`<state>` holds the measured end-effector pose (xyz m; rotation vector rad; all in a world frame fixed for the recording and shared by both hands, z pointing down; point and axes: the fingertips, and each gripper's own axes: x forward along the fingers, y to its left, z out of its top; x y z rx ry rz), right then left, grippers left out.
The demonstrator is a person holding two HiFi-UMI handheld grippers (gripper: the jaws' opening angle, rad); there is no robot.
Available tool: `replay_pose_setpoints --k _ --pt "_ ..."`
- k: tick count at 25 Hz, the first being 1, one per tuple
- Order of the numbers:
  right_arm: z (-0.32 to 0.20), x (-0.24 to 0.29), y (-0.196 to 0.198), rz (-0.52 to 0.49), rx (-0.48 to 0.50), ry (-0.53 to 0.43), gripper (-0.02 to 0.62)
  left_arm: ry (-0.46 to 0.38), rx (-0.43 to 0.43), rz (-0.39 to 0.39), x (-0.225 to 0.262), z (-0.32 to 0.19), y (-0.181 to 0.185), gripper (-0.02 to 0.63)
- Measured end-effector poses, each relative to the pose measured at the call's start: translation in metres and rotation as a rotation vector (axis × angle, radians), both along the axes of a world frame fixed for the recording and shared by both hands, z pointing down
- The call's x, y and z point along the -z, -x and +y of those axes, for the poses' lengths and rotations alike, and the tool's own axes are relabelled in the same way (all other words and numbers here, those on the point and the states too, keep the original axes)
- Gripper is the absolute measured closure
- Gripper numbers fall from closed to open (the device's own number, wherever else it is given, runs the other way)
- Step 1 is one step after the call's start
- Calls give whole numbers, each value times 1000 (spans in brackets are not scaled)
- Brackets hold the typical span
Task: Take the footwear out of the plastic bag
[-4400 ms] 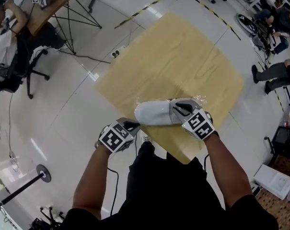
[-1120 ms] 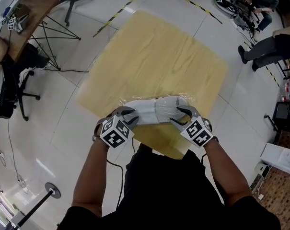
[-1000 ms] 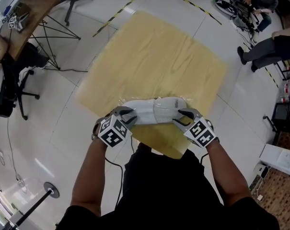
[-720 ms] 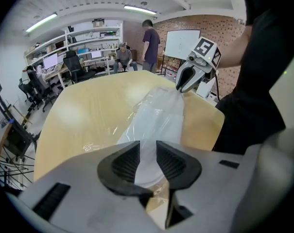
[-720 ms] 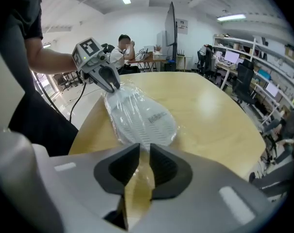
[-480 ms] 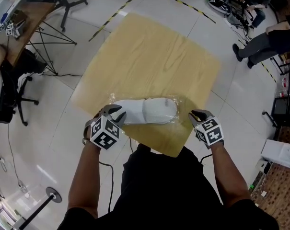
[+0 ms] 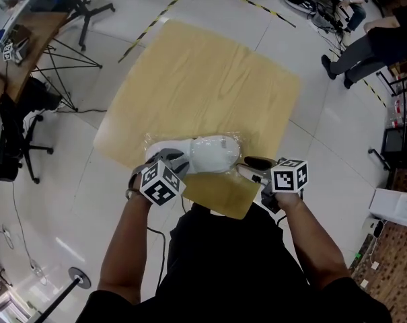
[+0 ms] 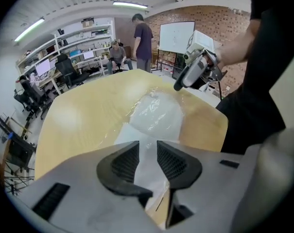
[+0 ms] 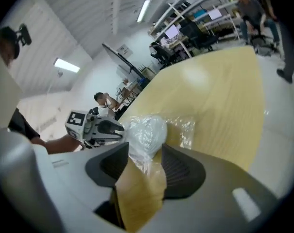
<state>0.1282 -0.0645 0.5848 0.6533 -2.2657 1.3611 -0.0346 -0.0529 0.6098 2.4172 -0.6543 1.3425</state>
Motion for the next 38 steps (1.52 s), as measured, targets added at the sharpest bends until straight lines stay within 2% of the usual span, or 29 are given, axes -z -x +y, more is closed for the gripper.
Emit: replay_pose_setpoints --k 2,3,5,9,11,12,16,21,24,27,29,31,32,34,36,38 --pt "8 -14 4 24 16 42 381 1 34 26 -4 0 2 486" --pt "10 -21 2 69 33 28 417 0 50 40 -5 -1 2 486" --pt "10 -30 -8 152 54 -11 590 2 78 66 -6 -3 3 488" --pt "-5 -32 -59 310 -28 -98 594 5 96 84 -9 -3 3 491" --pt "-10 -25 -73 385 -15 -181 594 3 97 85 -10 -3 4 491" --pt "-10 -21 -69 402 23 -217 591 2 100 86 -10 -3 5 491" --pt "-1 -25 -27 458 221 -322 489 -1 108 84 -10 -3 6 491" --pt "10 -45 -6 590 422 -410 494 5 112 81 -10 -4 2 492" --pt "20 -47 -18 605 469 -445 497 3 119 84 -10 -3 2 492" --pt "26 -49 -39 572 437 -407 492 0 132 95 -11 -3 4 494" --pt "25 -49 -55 587 410 -373 497 -5 136 102 -10 -3 3 495" --pt "11 -42 -68 618 342 -363 511 -14 133 106 -9 -4 3 495" --pt "1 -34 -69 603 283 -361 518 -21 126 102 -8 -3 3 495" --pt "-18 -20 -58 480 141 -306 522 -46 102 82 -4 -1 4 495" --pt "-30 -16 -39 315 20 -182 526 -85 72 68 3 -1 1 494" --pt "-36 -22 -27 230 -48 -60 534 -126 42 71 13 -1 -5 499"
